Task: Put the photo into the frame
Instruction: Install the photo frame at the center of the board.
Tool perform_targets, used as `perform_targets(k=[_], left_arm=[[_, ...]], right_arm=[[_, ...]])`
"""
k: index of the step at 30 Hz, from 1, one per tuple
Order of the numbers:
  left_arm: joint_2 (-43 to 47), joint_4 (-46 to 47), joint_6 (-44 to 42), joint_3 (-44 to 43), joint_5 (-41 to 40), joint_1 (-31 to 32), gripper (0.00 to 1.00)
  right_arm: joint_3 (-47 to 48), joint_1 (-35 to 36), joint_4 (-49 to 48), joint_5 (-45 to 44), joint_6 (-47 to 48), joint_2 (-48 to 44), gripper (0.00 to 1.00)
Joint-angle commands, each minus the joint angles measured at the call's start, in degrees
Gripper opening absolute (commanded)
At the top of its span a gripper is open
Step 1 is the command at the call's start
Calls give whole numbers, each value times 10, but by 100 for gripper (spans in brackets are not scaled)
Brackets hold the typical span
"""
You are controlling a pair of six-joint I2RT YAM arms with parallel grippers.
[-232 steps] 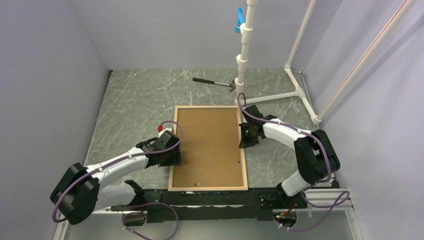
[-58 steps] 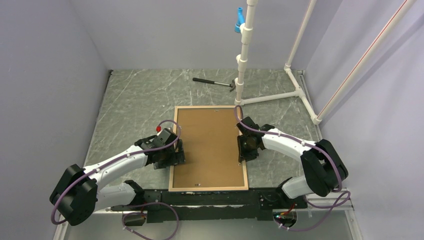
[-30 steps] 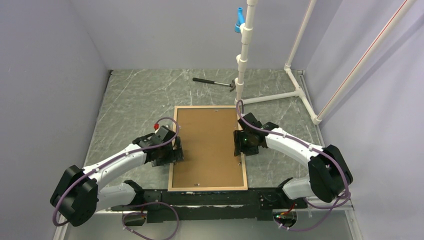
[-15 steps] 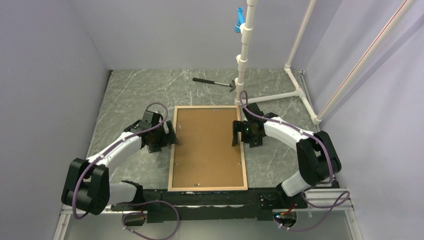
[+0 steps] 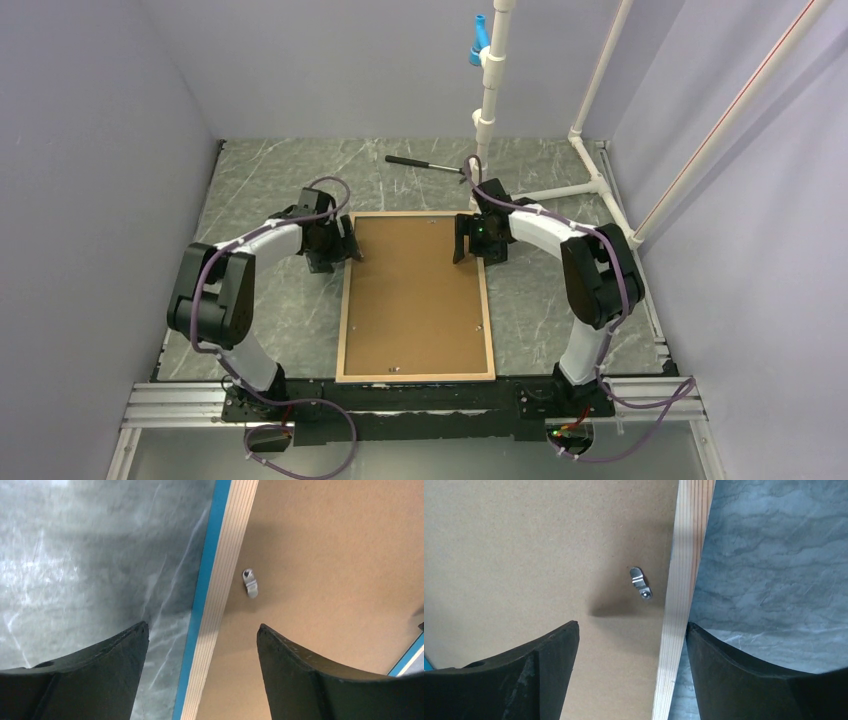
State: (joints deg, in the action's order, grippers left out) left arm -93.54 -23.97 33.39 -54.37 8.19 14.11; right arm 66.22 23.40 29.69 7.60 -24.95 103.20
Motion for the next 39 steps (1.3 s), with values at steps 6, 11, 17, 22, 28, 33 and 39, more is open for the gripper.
perform_targets(k=[6,11,17,22,28,33,39], left_arm=[[11,30,6,-7,21,38,72],[54,38,42,32,13,85,70],[83,0,73,48,-27,127,72],[82,-35,76,39,-68,128,84],[78,-26,73,37,-63,128,82],[75,-29,65,41,-66,128,80],[74,-29,62,40,-66,127,79]], right_arm=[[16,-2,-8,34,4,-2,61],[-12,5,0,40,-1,-41,56],[-38,9,8,28,4,-71,60],[-13,9,21,-20,19,-48,77],[24,7,28,-73,29,-3,72],[49,5,39,-90,39,29,68],[39,5,33,-96,41,35,58]])
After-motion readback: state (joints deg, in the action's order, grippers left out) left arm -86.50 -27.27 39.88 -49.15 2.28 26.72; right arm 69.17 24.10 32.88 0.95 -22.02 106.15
